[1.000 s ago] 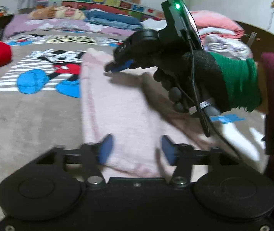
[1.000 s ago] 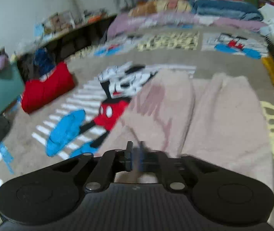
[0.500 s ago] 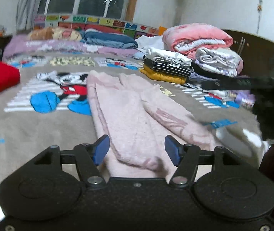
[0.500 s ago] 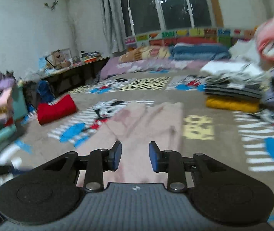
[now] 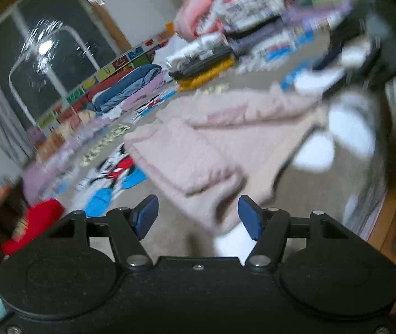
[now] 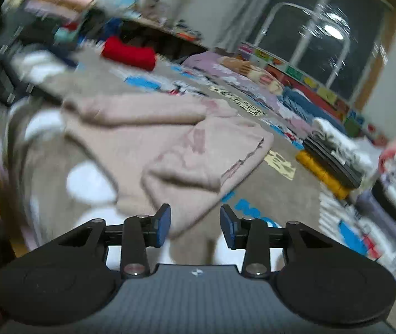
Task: Fold clothes
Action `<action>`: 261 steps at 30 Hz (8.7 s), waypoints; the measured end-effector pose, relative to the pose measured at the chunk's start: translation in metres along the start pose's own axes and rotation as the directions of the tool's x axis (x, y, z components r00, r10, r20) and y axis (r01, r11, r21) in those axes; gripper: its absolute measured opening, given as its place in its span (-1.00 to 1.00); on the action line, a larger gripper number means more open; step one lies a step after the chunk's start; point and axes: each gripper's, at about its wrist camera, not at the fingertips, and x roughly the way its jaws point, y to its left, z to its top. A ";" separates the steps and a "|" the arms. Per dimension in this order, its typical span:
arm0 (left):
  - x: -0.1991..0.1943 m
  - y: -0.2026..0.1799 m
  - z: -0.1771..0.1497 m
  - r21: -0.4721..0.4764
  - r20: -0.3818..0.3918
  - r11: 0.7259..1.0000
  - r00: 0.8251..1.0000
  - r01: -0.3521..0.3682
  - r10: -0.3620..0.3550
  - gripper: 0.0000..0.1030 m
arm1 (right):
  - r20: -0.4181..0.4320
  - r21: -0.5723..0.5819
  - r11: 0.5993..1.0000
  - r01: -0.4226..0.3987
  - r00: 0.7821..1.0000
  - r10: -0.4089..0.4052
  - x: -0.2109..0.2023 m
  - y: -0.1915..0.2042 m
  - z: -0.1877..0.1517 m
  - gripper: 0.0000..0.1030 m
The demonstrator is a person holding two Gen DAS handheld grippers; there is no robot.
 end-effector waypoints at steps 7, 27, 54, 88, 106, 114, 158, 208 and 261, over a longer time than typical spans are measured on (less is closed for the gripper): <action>0.018 -0.030 -0.012 0.264 -0.032 0.963 0.997 -0.055 0.066 0.21 | -0.047 -0.213 0.975 0.069 0.996 -0.080 0.012 0.029 -0.011 -0.19; 0.051 -0.054 0.003 0.251 0.018 0.952 0.984 -0.174 0.175 -0.69 | 0.037 -0.178 0.981 0.079 0.997 -0.074 0.037 0.043 0.004 -0.66; 0.012 0.099 0.065 -0.415 0.278 0.883 0.955 0.217 -0.104 -0.64 | 0.379 0.311 0.947 -0.085 0.925 -0.042 -0.029 -0.071 0.044 -0.66; 0.327 0.255 0.032 -0.882 0.281 0.231 0.852 0.411 -0.441 -0.64 | 0.209 0.821 0.490 -0.294 0.952 0.222 0.269 -0.244 0.068 -0.74; 0.280 0.239 -0.015 -0.923 0.370 0.006 0.888 0.386 -0.273 -0.17 | 0.258 0.870 0.356 -0.342 0.930 0.261 0.265 -0.246 0.035 -0.06; 0.294 0.241 -0.003 -0.959 0.240 0.097 0.942 0.268 -0.236 -0.78 | 0.200 0.849 0.456 -0.266 0.961 0.190 0.268 -0.238 0.044 -0.79; 0.273 0.209 0.087 -0.528 0.161 0.796 0.955 0.298 -0.250 0.29 | 0.212 0.401 0.881 -0.253 0.961 0.179 0.224 -0.173 0.096 -0.09; 0.212 0.180 -0.022 -0.968 0.154 0.139 0.936 0.207 -0.316 0.46 | 0.214 0.917 0.311 -0.250 0.966 0.146 0.171 -0.165 -0.014 0.20; 0.235 0.200 -0.042 -0.967 0.228 0.028 0.907 0.253 -0.353 0.55 | 0.232 0.931 0.209 -0.299 0.928 0.292 0.233 -0.172 0.013 0.33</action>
